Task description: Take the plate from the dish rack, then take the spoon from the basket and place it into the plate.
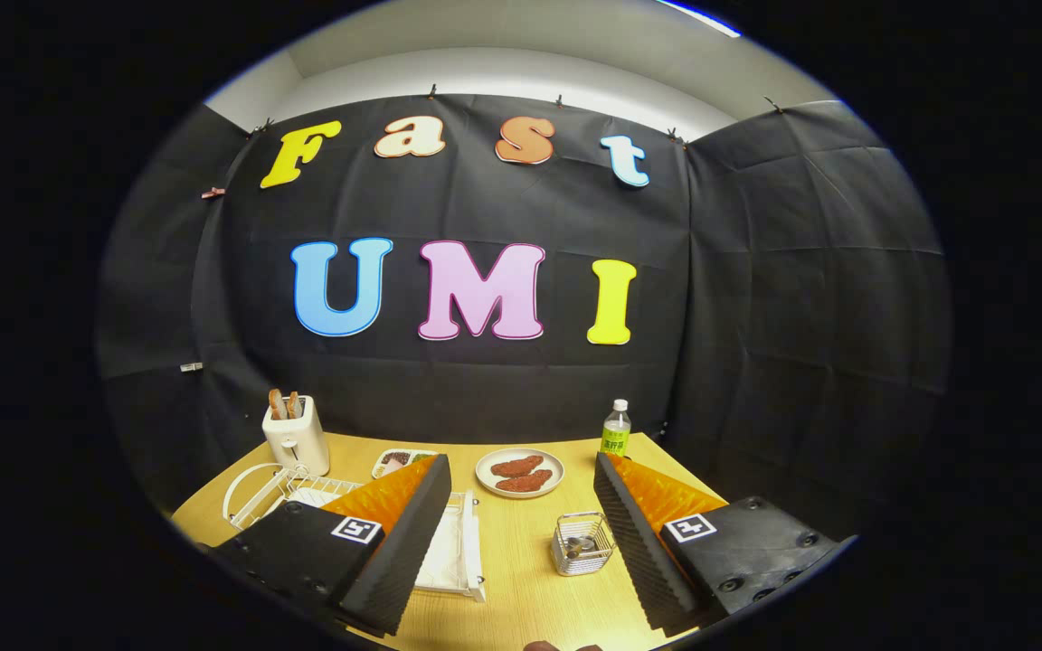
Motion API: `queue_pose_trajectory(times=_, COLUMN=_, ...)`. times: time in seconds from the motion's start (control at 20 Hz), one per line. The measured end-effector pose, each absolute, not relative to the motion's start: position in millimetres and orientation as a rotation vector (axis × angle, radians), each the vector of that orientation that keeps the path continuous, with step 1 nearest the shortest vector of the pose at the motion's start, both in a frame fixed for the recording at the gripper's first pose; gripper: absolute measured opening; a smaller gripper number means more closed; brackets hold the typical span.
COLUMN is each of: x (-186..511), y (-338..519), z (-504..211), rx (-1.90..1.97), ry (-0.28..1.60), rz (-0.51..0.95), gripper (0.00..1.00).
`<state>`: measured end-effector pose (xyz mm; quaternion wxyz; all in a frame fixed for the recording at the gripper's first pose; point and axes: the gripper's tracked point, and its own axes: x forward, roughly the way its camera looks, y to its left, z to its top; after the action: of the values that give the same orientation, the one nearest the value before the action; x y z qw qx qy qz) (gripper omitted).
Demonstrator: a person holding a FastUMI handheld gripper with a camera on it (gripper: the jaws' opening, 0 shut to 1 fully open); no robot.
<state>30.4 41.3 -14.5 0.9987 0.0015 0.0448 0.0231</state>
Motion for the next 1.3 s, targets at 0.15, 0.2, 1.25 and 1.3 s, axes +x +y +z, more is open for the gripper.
queue_pose_trajectory(times=0.15, x=47.9, y=61.2, z=-14.7, rx=-0.009, ry=0.113, rz=0.066, gripper=0.97)
queue_pose_trajectory(times=0.2, x=54.5, y=67.9, z=-16.5, rx=-0.015, ry=0.128, rz=0.067, gripper=0.97)
queue_pose_trajectory(times=1.25, x=152.9, y=189.7, z=-181.4, rx=-0.071, ry=0.602, rz=0.081, gripper=0.68)
queue_pose_trajectory(times=1.3, x=154.2, y=192.5, z=-186.1, rx=-0.051, ry=0.619, rz=0.077, gripper=0.6)
